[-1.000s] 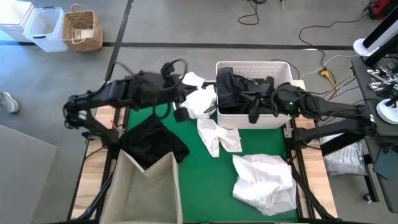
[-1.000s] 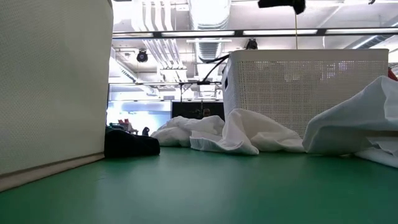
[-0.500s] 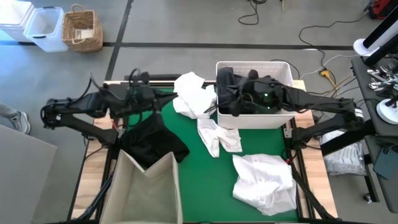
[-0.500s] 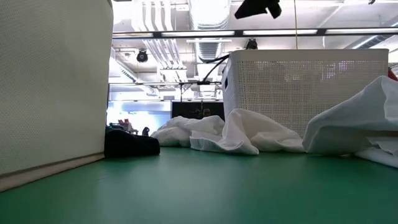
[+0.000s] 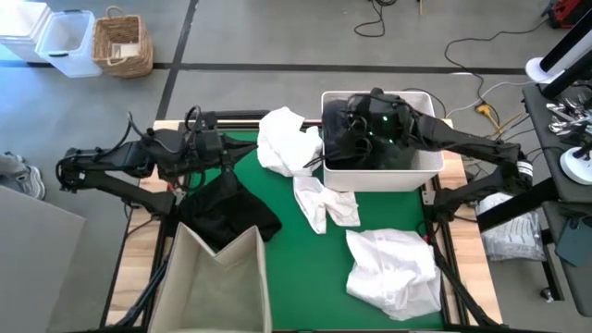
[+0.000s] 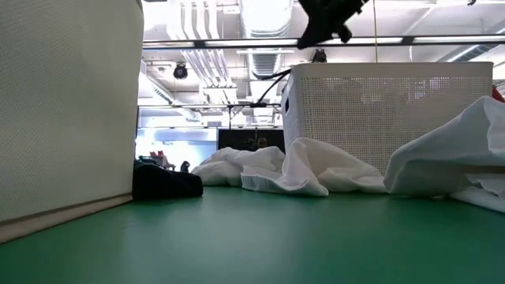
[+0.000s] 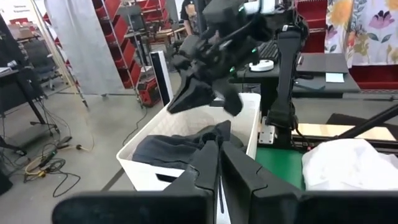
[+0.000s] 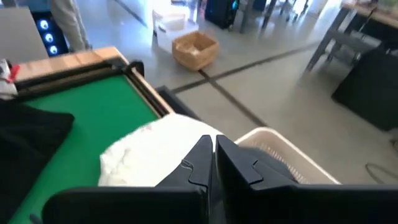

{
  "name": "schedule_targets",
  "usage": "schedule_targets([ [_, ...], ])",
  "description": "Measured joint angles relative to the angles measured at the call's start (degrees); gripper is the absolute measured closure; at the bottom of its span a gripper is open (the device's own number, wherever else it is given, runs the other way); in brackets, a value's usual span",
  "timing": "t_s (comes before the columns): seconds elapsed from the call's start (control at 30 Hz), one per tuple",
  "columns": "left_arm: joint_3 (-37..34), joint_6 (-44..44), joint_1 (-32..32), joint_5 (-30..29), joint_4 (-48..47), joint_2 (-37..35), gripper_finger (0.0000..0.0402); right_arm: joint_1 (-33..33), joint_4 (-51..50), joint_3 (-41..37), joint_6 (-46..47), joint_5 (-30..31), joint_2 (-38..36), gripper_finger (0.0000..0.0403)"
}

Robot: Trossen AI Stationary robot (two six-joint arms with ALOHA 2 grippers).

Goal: Sort clothes
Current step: Put the black shorts into the top right white bin

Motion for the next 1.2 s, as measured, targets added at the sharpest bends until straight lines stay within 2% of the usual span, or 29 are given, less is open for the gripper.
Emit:
schedule_targets([
  [0.4,-0.45,-0.07,-0.02,0.02,-0.29,-0.12,0.0401,-5.98,-1.96,0.05,2.11,-8.05,5.93,0.0390],
  [1.2,-1.83,-0.51,-0.20,0.04,-0.99,-0.01,0.0401,-8.98,-14.35,-0.48,2.96,-7.97,9.08,0.0390],
])
